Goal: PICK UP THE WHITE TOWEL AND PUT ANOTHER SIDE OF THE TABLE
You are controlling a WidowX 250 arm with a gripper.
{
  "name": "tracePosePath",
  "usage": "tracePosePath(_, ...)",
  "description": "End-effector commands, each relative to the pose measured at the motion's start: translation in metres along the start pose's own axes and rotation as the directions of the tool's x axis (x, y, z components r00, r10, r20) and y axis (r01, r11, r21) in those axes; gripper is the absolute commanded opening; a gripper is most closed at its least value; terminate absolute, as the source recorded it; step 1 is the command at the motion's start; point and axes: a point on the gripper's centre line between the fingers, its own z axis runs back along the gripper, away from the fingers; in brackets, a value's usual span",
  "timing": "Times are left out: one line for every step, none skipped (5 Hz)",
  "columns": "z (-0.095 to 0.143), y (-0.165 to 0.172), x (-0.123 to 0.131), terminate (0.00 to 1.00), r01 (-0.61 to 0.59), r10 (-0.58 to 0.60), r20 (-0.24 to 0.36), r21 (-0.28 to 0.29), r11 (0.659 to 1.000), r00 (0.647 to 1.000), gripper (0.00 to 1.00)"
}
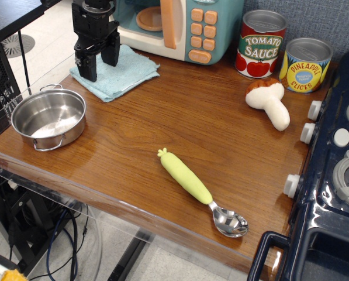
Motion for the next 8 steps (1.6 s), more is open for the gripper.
tracePosePath(0.042, -0.001, 0.000, 0.00, 0.001, 0.001, 0.019, -0.111, 0.994, 1.000, 1.00)
tracePosePath(0.062, -0.005, 0.000, 0.00, -0.017, 0.019, 0.010, -0.161, 0.987, 1.000, 1.00)
tracePosePath(0.082, 0.007, 0.005, 0.00, -0.023, 0.029, 0.029, -0.181, 0.983, 0.999, 1.00)
tracePosePath(0.099, 0.014, 0.004, 0.00, -0.035, 0.042, 0.033, -0.206, 0.978, 0.999, 1.00)
tracePosePath(0.106, 0.016, 0.000, 0.00, -0.034, 0.039, 0.024, -0.199, 0.979, 0.999, 1.00)
tracePosePath(0.106, 0.016, 0.000, 0.00, -0.034, 0.039, 0.024, -0.199, 0.979, 0.999, 1.00)
tracePosePath(0.106, 0.016, 0.000, 0.00, -0.034, 0.039, 0.024, -0.199, 0.979, 0.999, 1.00)
tracePosePath(0.106, 0.016, 0.000, 0.00, -0.034, 0.039, 0.024, -0.199, 0.979, 0.999, 1.00)
